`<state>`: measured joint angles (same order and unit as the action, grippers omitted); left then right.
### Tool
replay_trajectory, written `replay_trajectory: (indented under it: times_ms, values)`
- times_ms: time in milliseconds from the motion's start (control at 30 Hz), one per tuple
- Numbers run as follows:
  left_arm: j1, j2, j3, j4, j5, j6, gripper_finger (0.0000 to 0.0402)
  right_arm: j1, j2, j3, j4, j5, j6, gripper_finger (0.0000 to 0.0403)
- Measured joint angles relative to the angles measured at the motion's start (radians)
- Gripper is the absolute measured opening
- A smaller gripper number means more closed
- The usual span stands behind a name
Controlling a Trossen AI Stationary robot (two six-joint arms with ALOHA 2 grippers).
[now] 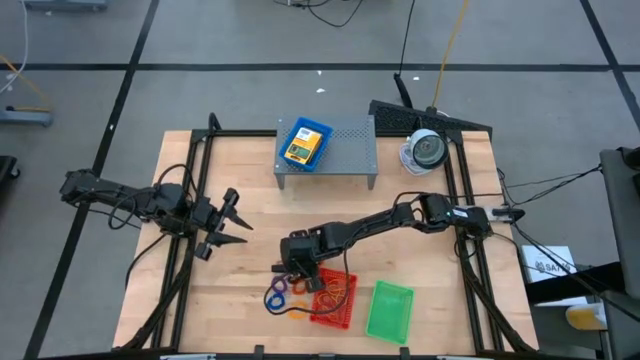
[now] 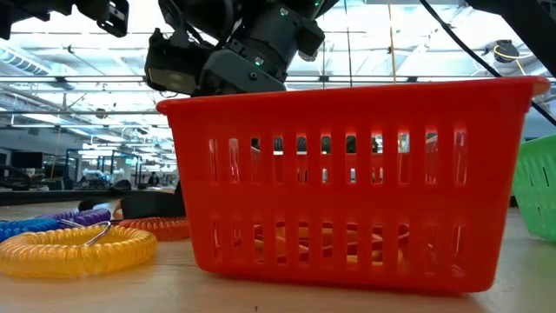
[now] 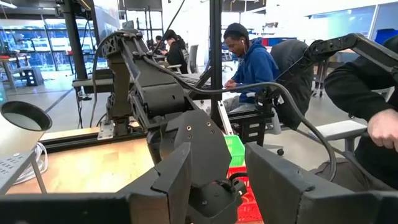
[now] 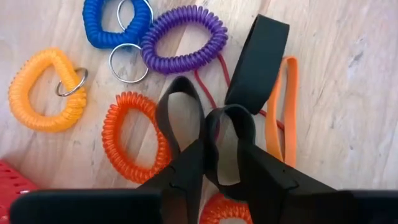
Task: Pick & Place Office Desk Supplies
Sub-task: Put the black rubber band into the red bin
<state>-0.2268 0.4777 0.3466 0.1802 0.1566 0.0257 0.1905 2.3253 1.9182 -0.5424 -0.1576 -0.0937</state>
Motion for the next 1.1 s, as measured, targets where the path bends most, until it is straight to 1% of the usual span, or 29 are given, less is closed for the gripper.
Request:
replay_trajectory:
  times_ms: [333,633,733,867,1033,1100]
  values:
    - [0.0,0.0,0.0,-0.001,-0.001,0.0,0.0157,0.0,-0.025,0.0,-0.014,0.0,-0.017,0.0007]
    - [0.0,0.0,0.0,0.0,-0.001,0.0,0.0157,0.0,-0.03,0.001,-0.001,0.0,-0.02,0.0001]
    - [0.0,0.0,0.0,0.0,-0.001,-0.002,0.0157,0.0,-0.03,0.001,0.001,-0.001,-0.022,0.0007]
    - [0.0,0.0,0.0,0.0,-0.001,-0.002,0.0157,0.0,-0.03,0.001,0.0,-0.004,-0.023,0.0027]
    - [0.0,0.0,0.0,0.001,-0.001,-0.004,0.0157,0.0,-0.03,0.001,-0.001,-0.057,-0.013,0.0078]
    - [0.0,0.0,0.0,0.001,-0.001,-0.004,0.0157,0.0,-0.03,0.001,0.001,-0.055,-0.003,0.0099]
